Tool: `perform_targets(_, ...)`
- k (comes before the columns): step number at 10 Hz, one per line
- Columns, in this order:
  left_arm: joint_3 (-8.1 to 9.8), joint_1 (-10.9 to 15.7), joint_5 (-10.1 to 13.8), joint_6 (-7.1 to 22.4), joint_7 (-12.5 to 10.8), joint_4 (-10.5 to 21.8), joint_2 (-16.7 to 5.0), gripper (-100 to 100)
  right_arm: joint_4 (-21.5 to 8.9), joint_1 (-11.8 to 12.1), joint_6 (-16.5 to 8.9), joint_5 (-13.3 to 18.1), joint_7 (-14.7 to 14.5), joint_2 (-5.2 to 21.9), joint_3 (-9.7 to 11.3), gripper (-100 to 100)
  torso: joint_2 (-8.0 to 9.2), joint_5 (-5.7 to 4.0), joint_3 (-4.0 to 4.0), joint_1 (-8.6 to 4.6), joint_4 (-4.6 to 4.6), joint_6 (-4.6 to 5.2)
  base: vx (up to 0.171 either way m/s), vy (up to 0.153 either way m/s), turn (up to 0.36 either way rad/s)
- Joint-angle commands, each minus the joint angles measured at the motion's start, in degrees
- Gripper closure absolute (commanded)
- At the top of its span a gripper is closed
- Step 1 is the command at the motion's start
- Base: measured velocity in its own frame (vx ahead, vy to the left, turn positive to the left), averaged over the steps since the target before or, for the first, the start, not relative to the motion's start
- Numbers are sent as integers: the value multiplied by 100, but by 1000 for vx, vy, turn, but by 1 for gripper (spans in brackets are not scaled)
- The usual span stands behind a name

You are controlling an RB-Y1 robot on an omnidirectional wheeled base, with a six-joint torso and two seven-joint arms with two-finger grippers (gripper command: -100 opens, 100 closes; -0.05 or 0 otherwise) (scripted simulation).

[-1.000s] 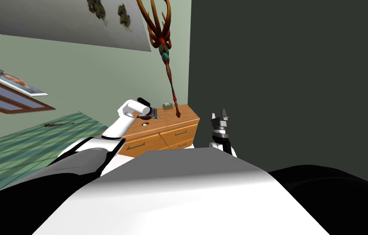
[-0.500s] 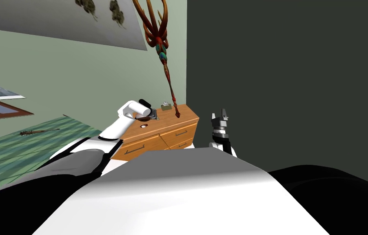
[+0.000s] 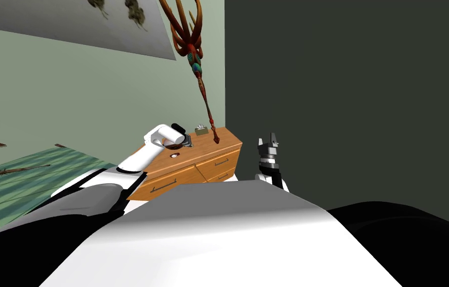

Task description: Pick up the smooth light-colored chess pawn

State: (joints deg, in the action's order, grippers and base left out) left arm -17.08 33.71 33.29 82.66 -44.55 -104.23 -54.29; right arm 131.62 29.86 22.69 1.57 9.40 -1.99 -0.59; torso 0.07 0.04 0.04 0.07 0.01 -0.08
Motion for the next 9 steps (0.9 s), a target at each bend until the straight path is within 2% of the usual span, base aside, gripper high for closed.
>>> perform_targets(1, 0, 0, 0, 0, 0, 0, 0, 100, 0, 0, 0, 0, 0, 0, 0, 0, 0, 0, 0, 0, 0, 0, 0, 0, 0)
perform_targets(5, -2, -3, 4, 6, 5, 2, 2, 100, 0, 0, 0, 0, 0, 0, 0, 0, -6, -2, -2, -8, 1, 0, 0, 0, 0)
perform_targets(6, -2, -3, 5, 7, 5, 2, 2, 0, 0, 0, 0, 0, 0, 0, 0, 0, -7, -2, -3, -8, 1, 1, 0, 0, 0)
perform_targets(7, 99, 44, 38, -16, 230, 108, 79, 100, 0, 0, 0, 0, 0, 0, 0, 0, -8, -1, -4, -8, 0, 1, 32, -28, 171)
perform_targets(9, 240, 88, 88, -33, 534, 231, 182, 100, 0, 1, 0, 0, 0, -1, 0, 0, -15, -3, -8, -24, -2, -9, 27, -78, 197)
